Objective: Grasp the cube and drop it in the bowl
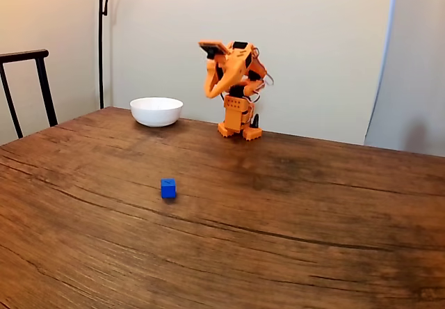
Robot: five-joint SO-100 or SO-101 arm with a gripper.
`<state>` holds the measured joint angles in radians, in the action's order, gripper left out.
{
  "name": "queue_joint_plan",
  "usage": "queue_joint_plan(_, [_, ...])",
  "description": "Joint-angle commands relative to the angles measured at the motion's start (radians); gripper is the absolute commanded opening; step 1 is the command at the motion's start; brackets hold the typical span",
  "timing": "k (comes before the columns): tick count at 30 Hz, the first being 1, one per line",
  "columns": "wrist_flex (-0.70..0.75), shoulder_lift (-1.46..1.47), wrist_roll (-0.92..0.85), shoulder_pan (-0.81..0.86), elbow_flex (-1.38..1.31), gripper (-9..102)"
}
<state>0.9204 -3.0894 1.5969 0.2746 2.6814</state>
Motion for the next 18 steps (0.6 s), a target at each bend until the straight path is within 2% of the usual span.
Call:
queue_joint_plan(1, [-0.046,0.140,0.023,0.029,-0.121,0])
queue_joint_plan(4, [-0.058,0.310,0.044,0.038,-0.227,0])
queue_joint_plan(8, [-0.143,0.505,0.044,0.032,-0.316,0])
queue_joint_plan(13, [-0.310,0.680,0.044,-0.003,-0.316,0])
queue_joint_plan(18, [-0.377,0.808,0.046,-0.018,-0.316,0])
